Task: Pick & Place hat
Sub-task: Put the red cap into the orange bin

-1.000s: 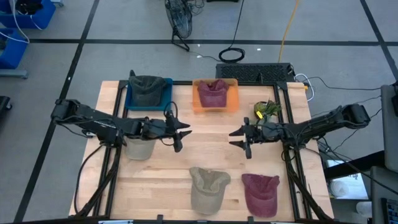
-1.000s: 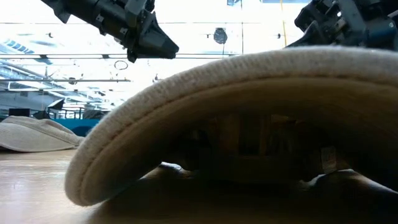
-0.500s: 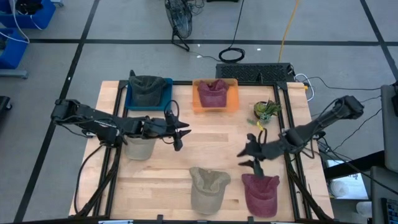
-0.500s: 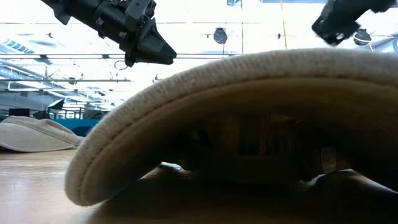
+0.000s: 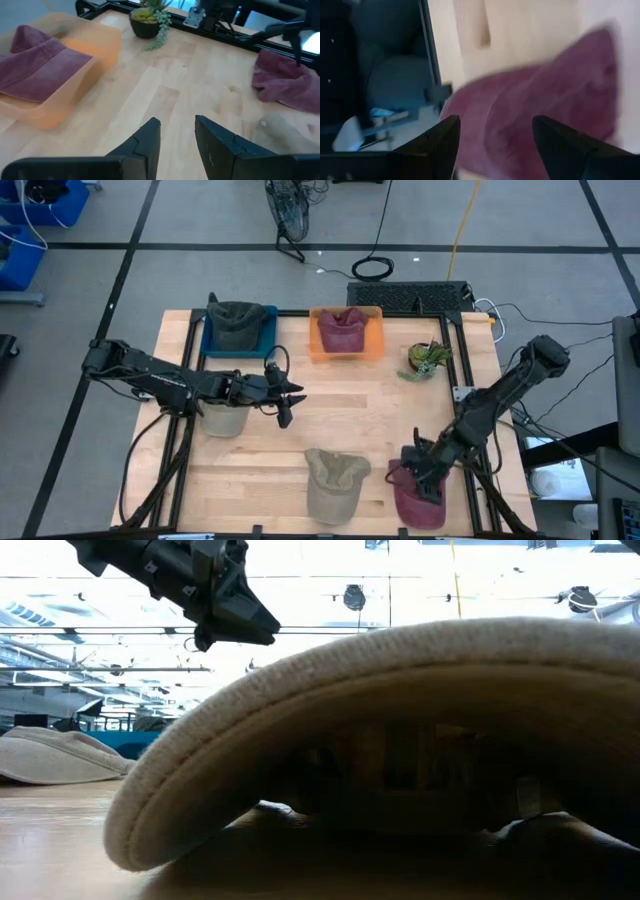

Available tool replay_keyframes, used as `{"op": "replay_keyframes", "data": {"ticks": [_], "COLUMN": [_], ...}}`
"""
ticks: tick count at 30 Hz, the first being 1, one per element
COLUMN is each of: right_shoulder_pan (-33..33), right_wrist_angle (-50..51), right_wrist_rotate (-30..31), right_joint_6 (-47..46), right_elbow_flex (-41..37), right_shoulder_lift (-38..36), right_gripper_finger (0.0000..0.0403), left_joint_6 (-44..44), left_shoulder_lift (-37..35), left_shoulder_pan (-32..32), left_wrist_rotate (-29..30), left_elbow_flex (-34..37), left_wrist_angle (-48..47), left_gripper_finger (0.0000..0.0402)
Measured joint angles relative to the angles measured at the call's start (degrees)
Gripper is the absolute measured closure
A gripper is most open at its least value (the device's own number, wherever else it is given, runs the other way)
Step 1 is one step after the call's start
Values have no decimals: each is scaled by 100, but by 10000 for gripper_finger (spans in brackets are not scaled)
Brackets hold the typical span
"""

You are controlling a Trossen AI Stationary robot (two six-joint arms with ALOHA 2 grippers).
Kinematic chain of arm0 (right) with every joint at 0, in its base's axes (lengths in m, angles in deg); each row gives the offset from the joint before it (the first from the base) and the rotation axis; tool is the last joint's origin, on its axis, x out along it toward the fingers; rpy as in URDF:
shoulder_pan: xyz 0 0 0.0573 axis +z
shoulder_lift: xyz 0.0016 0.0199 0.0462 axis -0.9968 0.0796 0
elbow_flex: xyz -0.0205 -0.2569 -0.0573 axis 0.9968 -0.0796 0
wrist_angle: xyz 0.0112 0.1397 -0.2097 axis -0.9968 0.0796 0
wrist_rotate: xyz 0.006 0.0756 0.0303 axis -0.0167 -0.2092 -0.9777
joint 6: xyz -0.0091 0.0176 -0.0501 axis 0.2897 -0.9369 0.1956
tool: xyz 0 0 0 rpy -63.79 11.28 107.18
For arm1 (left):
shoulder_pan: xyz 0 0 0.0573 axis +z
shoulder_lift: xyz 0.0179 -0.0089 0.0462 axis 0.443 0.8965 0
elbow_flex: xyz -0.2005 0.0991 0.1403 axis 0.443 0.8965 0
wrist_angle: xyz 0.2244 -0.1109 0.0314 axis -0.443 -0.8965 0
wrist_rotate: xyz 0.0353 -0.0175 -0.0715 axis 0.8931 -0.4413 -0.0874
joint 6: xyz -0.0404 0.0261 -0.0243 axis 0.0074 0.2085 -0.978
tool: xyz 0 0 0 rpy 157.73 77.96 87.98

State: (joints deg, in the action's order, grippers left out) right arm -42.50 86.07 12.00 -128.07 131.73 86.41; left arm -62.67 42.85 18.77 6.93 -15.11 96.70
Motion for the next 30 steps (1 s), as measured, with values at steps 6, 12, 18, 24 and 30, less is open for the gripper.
{"op": "replay_keyframes", "data": {"ticks": [6, 12, 18, 24, 30], "right_shoulder_pan": [325, 586, 728, 901, 1052], "right_wrist_angle": [1, 99, 248, 136, -302], "right_wrist_rotate": [-303, -2, 666, 1091, 1069], "right_joint_6": [-733, -1086, -876, -519, -505], "right_elbow_flex": [-2, -2, -2, -2, -4], "right_shoulder_lift": [220, 224, 224, 430, 875], "right_gripper_finger": [171, 174, 175, 187, 206], "left_joint_6": [63, 106, 120, 118, 51], "left_shoulder_lift": [0, 0, 0, 0, 0], "left_shoulder_pan": [-173, -167, -167, -169, -169], "left_wrist_rotate": [-2, 0, 0, 0, 4], "left_elbow_flex": [0, 0, 0, 0, 0], "left_wrist_angle": [81, 42, 0, -4, 1], "left_gripper_finger": [277, 277, 277, 277, 277]}}
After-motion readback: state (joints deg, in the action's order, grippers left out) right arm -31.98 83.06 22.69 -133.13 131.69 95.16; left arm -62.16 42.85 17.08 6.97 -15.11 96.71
